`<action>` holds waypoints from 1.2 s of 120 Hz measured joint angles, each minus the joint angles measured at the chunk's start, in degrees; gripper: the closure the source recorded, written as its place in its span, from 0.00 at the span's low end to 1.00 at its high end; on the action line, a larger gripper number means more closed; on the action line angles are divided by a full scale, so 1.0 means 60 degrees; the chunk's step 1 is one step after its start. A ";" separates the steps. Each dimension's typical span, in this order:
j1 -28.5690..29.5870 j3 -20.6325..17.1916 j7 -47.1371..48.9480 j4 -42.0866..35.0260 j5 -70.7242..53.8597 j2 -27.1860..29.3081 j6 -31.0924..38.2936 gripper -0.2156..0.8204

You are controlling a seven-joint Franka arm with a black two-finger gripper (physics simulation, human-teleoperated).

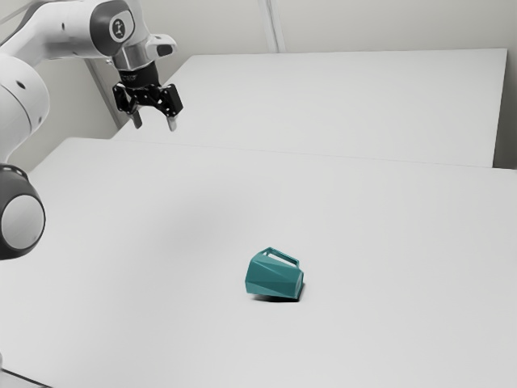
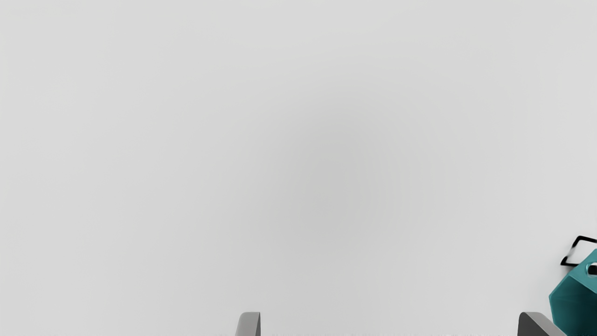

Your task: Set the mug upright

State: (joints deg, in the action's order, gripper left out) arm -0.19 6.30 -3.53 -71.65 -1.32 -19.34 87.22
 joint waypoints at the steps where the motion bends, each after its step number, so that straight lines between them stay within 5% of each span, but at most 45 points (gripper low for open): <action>1: -0.0004 0.0001 -0.0003 0.0000 -0.0001 0.0001 -0.0003 0.21; 32: -0.0405 -0.0054 -0.0064 -0.0456 0.0160 0.0342 0.0118 0.21; 77: -0.0759 0.0014 -0.0136 -0.6265 0.3350 0.3660 0.2581 0.21; 102: -0.0961 0.0075 -0.0497 -0.8158 0.4919 0.4125 0.3361 0.21; 144: -0.1281 0.0065 -0.1792 -0.9528 0.5978 0.3840 0.4366 0.21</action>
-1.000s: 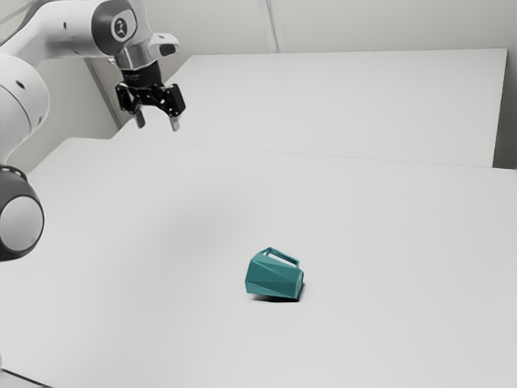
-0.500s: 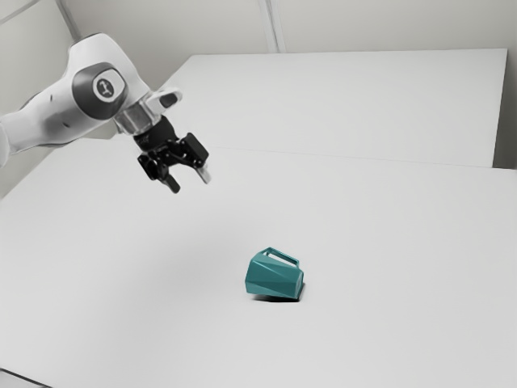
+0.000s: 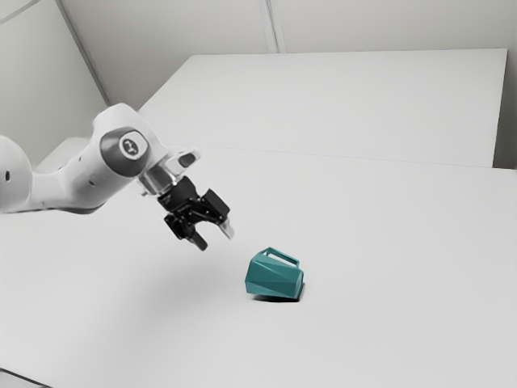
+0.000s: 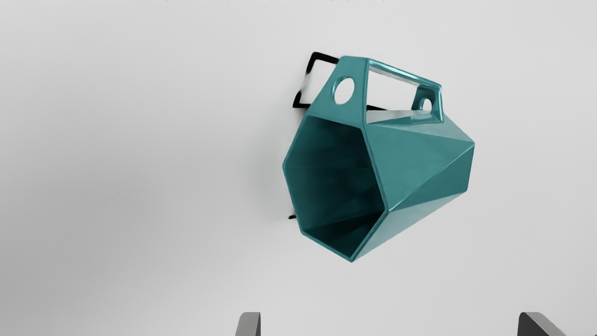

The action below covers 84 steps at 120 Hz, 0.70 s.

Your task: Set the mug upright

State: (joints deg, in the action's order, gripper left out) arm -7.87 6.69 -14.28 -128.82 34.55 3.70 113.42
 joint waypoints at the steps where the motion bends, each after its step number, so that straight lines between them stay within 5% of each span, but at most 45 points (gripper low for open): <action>1: -0.0004 0.0000 -0.0040 -0.0010 0.0039 -0.0022 0.0026 0.21; 84: -0.0437 -0.0001 -0.3397 -0.0556 0.3070 -0.1500 0.1294 0.21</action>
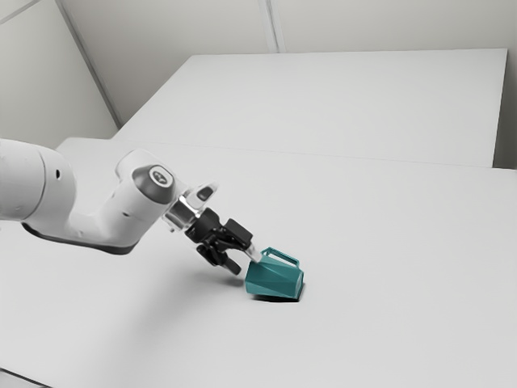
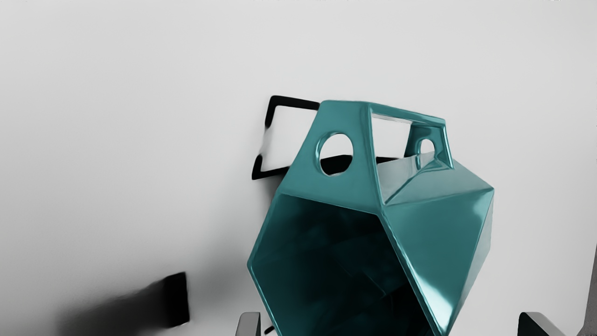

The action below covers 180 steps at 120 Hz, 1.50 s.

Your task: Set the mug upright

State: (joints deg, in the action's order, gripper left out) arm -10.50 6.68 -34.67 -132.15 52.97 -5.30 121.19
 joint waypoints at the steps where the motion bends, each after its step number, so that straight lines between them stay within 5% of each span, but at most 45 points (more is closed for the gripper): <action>1: -0.0001 0.0000 -0.0040 0.0001 0.0027 -0.0013 0.0009 0.21; 180: 0.0002 0.0073 -0.4367 -0.0268 0.3281 -0.0744 -0.0989 0.21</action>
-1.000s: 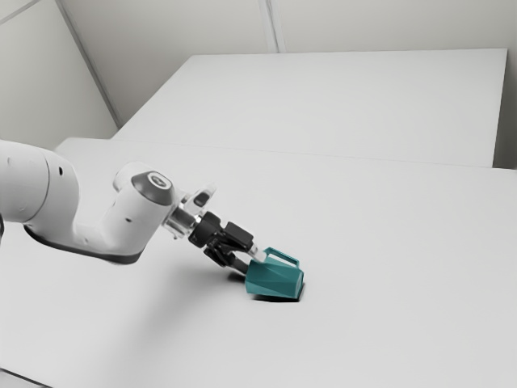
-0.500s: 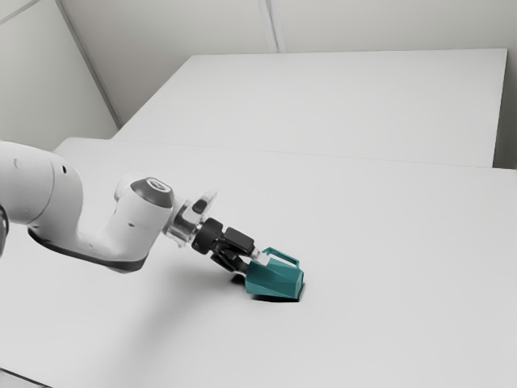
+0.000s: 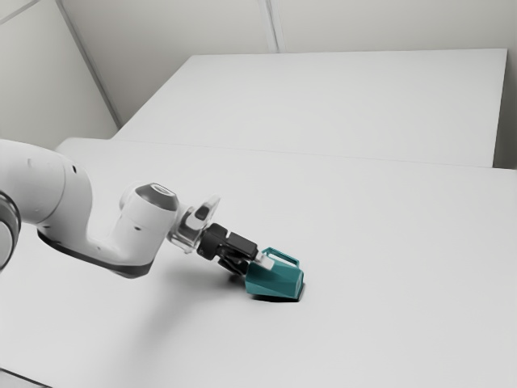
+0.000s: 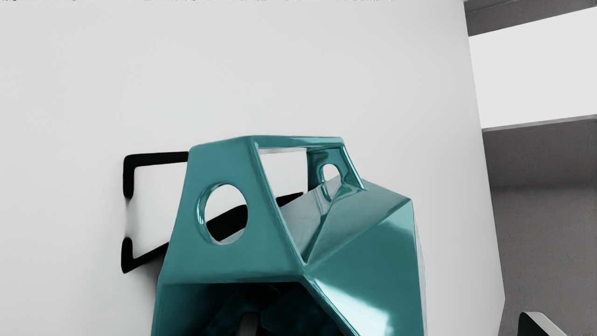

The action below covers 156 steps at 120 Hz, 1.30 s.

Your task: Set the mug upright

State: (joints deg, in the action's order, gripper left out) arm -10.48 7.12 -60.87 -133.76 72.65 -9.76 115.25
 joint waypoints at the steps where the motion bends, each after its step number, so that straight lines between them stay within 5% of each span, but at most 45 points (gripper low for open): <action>1: -0.0002 0.0000 -0.0012 0.0001 0.0006 -0.0003 -0.0001 0.21; 90: -0.0031 0.0000 -0.0609 -0.0009 0.0285 -0.0104 -0.0025 0.71; 156: -0.0124 -0.0019 -0.0714 0.0073 0.0364 -0.0052 0.0011 0.90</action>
State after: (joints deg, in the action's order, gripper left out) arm -11.23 7.01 -65.15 -133.32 74.84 -10.07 115.32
